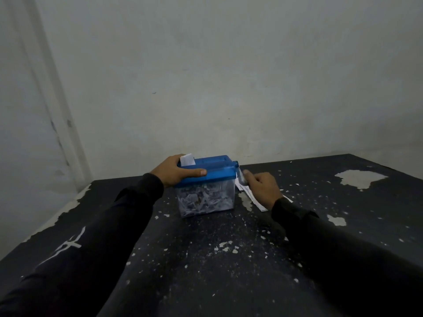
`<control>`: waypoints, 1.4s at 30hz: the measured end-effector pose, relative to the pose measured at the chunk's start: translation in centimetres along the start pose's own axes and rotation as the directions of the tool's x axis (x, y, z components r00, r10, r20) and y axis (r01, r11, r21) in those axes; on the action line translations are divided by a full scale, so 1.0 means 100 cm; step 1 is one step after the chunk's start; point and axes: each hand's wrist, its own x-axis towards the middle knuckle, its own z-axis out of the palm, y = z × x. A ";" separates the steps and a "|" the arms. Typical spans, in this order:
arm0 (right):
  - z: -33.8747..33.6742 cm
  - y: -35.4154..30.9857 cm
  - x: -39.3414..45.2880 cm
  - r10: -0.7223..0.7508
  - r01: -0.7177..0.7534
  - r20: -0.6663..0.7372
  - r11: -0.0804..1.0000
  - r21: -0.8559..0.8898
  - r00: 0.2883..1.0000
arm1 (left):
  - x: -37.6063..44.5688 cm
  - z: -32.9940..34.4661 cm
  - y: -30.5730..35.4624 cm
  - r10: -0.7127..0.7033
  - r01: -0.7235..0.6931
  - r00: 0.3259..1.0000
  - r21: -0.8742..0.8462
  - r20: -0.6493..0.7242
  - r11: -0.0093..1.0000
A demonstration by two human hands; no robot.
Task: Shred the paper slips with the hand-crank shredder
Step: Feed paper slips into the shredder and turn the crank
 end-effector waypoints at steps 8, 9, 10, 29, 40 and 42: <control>-0.023 -0.054 0.024 -0.060 0.018 0.126 0.950 0.311 0.990 | -0.001 -0.003 0.003 0.029 -0.030 0.999 0.055 0.014 0.998; -0.023 -0.056 0.037 -0.061 0.030 0.105 0.962 0.271 0.993 | -0.001 -0.005 0.003 0.029 -0.029 1.000 0.084 0.012 0.996; -0.022 -0.058 0.049 -0.042 0.022 0.076 0.968 0.250 0.996 | -0.002 -0.005 0.002 0.024 -0.025 1.000 0.116 0.010 0.993; 0.006 -0.008 -0.012 -0.066 0.074 -0.053 0.982 0.173 0.996 | -0.004 -0.006 0.003 0.041 -0.043 0.998 0.072 0.039 0.996; -0.004 -0.064 0.029 -0.133 0.138 -0.036 0.944 0.301 0.990 | -0.003 -0.009 0.006 0.053 -0.061 0.997 0.154 0.056 0.986; 0.002 -0.067 0.053 -0.063 0.072 -0.041 0.953 0.294 0.997 | -0.004 -0.011 0.005 0.049 -0.059 0.997 0.160 0.066 0.985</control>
